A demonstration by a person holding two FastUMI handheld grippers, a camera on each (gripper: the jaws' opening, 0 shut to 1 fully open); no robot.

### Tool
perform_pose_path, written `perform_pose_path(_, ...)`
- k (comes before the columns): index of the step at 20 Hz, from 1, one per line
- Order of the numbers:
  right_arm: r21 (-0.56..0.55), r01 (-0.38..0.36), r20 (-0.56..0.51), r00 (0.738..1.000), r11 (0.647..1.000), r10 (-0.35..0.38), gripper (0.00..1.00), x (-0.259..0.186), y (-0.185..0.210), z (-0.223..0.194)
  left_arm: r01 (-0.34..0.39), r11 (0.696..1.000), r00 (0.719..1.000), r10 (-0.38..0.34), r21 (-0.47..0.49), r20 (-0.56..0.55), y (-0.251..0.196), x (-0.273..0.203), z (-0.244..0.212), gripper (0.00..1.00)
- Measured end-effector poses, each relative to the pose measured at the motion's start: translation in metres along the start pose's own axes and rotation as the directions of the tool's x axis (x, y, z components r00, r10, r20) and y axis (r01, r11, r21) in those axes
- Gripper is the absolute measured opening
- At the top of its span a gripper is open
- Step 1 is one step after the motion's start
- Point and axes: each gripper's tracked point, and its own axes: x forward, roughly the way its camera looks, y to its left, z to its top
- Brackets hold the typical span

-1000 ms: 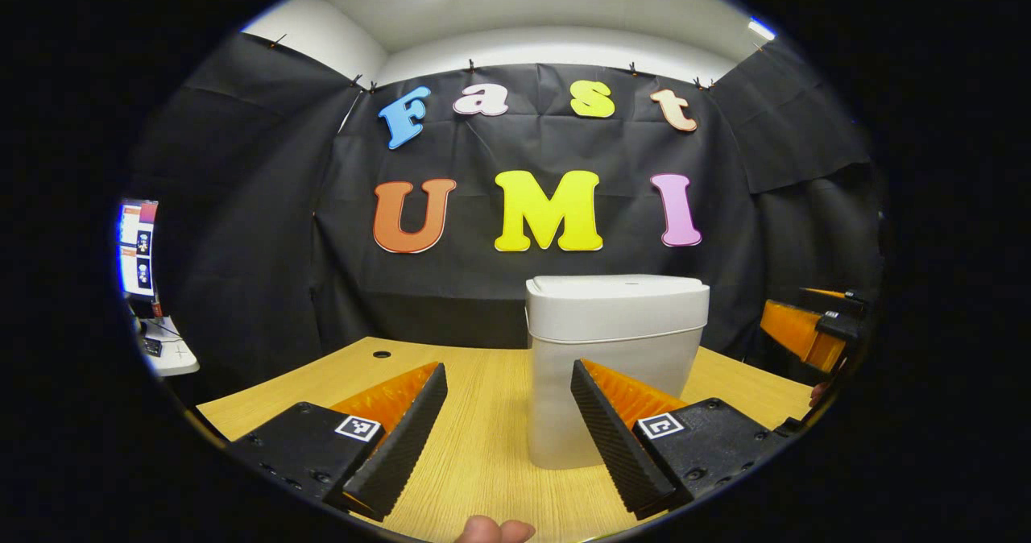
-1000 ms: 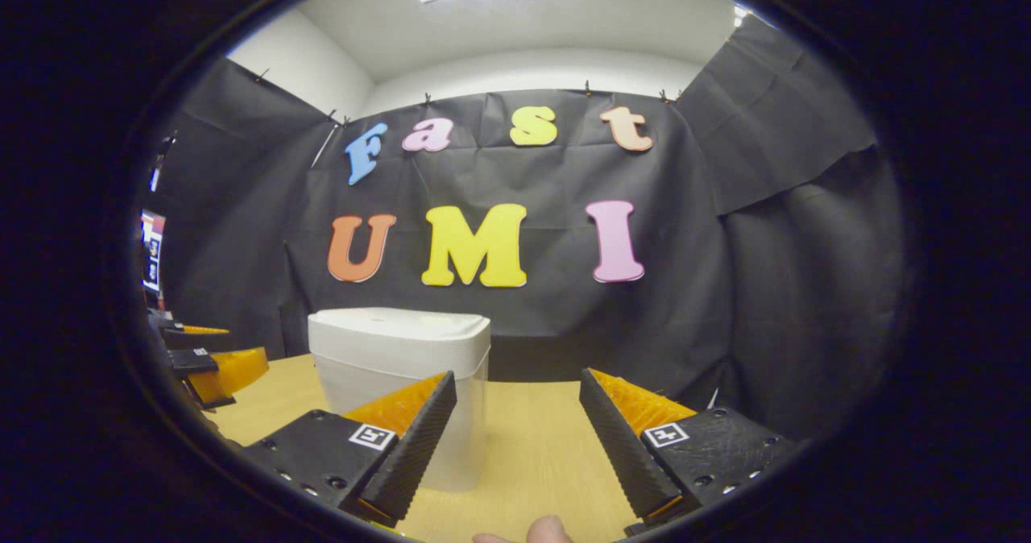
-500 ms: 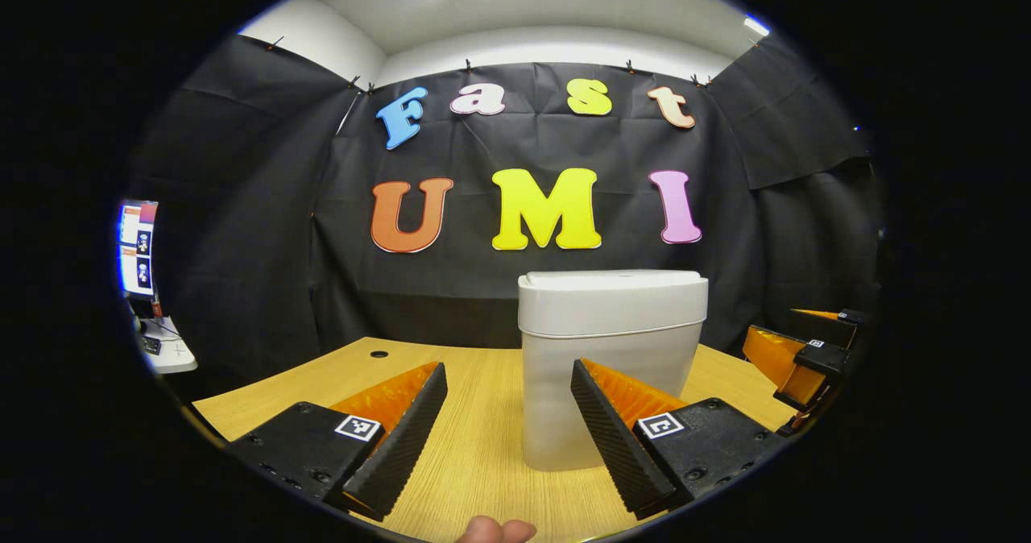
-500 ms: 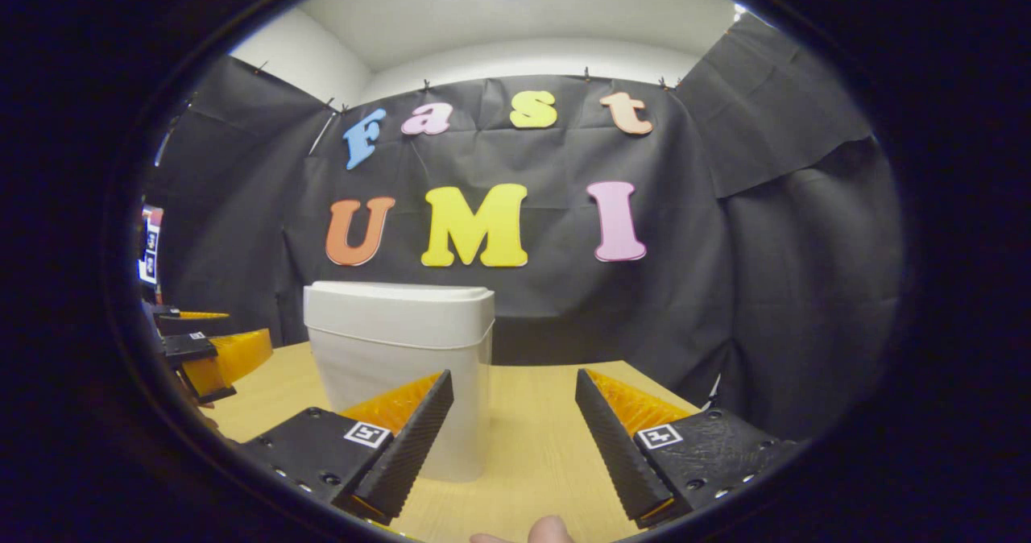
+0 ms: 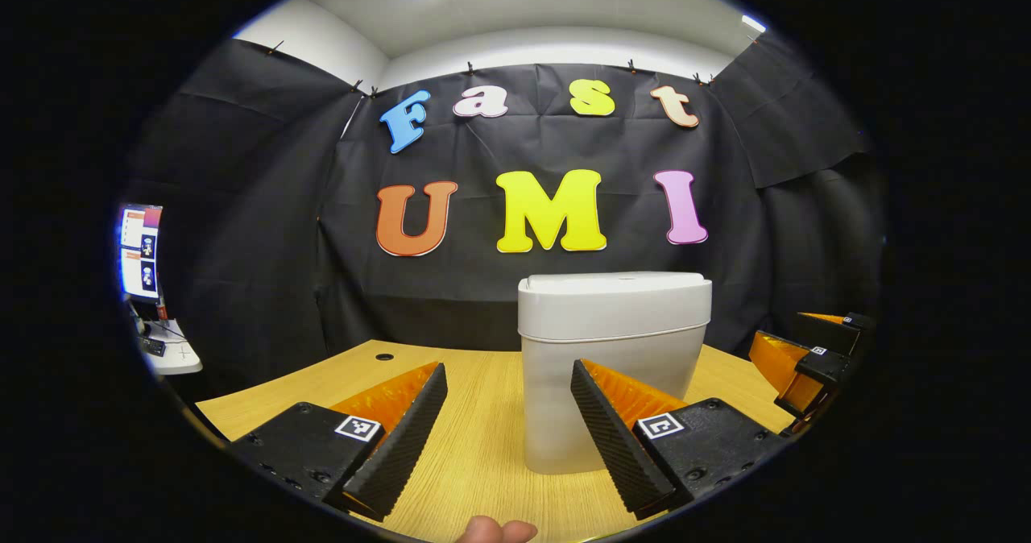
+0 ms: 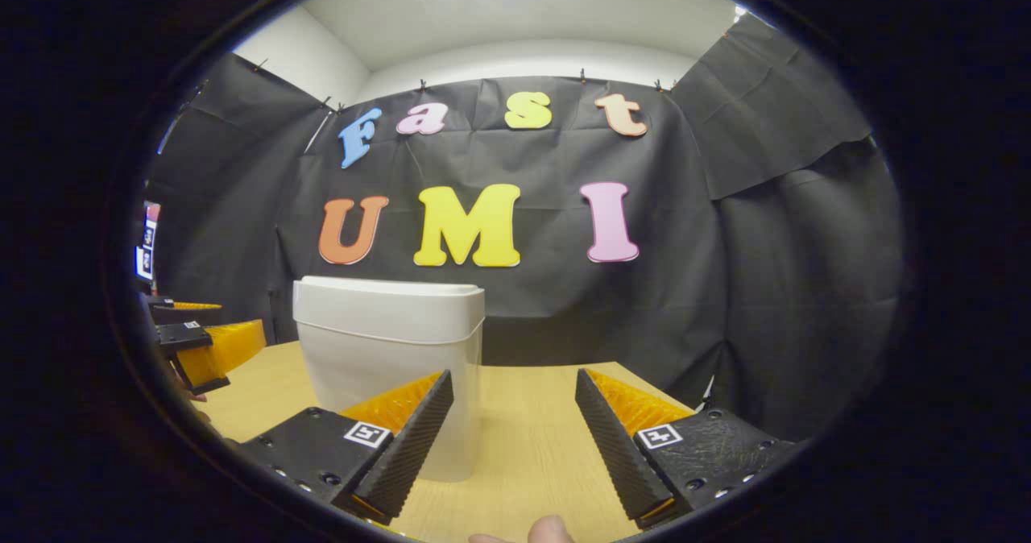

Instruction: Press the lid of the desktop garbage bin to open it, pick up the crumpled paper on the desktop and throw it into the bin, then pick up the pop can on the desktop and drop it into the bin, and finally close the garbage bin lid.

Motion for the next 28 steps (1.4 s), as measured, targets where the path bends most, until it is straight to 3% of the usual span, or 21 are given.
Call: perform_pose_path(28,0.005,0.011,0.018,1.0,1.0,-0.011,0.95,-0.003,-0.005,0.008,0.02,1.0,1.0,-0.02,-0.001,0.017,-0.013,-0.003,0.011,1.0)
